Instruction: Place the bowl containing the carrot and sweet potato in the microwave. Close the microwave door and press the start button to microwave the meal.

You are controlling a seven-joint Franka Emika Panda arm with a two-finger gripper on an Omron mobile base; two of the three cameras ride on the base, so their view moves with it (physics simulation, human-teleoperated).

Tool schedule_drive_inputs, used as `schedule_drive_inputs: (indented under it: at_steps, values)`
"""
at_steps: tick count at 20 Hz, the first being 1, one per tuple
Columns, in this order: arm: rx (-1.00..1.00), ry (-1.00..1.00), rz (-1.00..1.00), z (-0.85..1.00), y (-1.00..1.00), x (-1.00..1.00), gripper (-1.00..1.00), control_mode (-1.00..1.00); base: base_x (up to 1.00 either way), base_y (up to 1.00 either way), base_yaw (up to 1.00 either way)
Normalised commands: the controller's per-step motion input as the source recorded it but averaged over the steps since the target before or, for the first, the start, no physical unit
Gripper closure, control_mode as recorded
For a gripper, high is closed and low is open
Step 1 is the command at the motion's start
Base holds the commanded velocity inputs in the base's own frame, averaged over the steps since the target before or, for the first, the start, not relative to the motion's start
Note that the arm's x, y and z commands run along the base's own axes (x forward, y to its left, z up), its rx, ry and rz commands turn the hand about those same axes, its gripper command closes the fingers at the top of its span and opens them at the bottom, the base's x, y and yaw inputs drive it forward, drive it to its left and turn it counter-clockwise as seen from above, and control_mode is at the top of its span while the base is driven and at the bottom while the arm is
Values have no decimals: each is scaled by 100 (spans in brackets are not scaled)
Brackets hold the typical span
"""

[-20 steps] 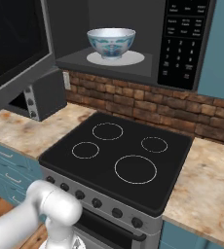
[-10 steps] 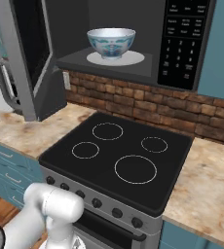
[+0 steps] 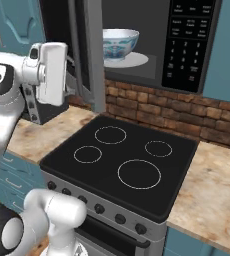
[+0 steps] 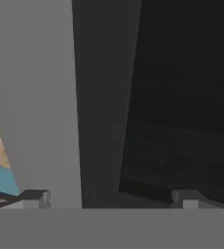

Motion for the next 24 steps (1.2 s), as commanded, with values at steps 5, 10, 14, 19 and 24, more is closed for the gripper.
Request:
schedule_drive_inputs:
  at_steps: [5,10,14,19,24]
  values:
    - [17,11,0,0,-60,78,-100,-100,0,0,0]
    - [24,2,3,-3,-48,86,-100,-100,0,0,0]
    - [17,-3,7,-16,-36,96,-100,-100,0,0,0]
    - [28,-14,19,-17,-36,95,-100,-100,0,0,0]
    - [33,-21,28,-23,-37,97,-100,-100,0,0,0]
